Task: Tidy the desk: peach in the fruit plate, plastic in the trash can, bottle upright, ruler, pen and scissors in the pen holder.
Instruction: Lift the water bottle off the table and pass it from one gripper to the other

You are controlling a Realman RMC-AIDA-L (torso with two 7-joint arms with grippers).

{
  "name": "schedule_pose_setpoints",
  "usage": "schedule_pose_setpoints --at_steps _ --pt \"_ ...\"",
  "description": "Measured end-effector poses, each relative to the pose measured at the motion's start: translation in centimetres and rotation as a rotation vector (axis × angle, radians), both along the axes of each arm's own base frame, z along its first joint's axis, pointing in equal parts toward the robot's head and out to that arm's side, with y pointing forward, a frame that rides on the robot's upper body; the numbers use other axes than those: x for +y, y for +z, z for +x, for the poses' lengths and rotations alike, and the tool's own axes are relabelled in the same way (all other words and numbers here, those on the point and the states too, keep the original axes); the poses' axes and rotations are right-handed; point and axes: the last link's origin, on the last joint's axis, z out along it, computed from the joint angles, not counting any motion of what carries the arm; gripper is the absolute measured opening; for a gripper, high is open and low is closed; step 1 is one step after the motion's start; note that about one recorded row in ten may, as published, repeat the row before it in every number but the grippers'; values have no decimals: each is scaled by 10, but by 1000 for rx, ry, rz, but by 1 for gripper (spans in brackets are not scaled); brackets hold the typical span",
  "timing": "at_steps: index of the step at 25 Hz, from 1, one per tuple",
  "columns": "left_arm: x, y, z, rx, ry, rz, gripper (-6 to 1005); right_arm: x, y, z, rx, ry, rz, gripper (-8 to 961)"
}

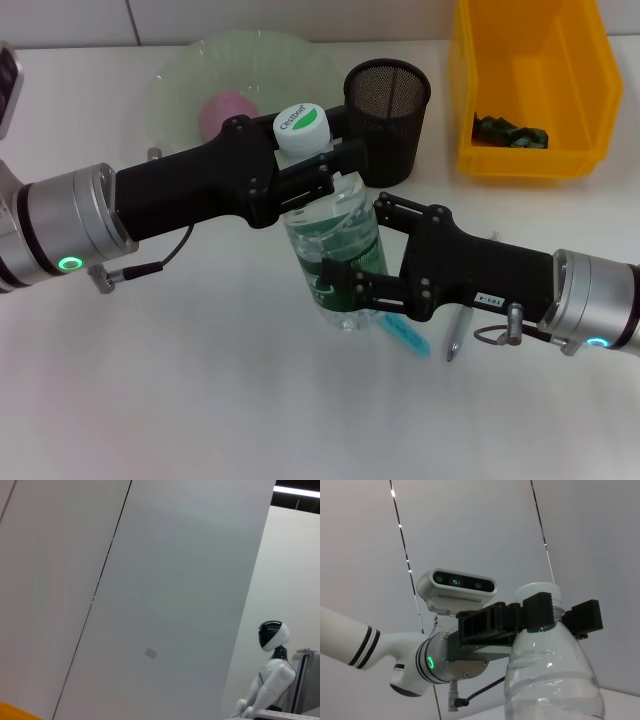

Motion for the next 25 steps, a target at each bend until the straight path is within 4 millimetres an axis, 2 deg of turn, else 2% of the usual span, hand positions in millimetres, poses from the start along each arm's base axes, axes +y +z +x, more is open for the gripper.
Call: schedule_pose_setpoints --at_steps 6,18,23,25 --pt "1 1 0 -2 -2 8 435 1 -1 0 -5 -8 -2 732" --pt "9 20 -11 -28 47 120 436 10 -7 5 -63 -82 -56 729" --pt "11 23 -16 -27 67 166 436 11 3 17 -59 -137 -38 555" --pt "12 24 -18 -24 78 180 436 11 7 20 -51 -157 -29 555"
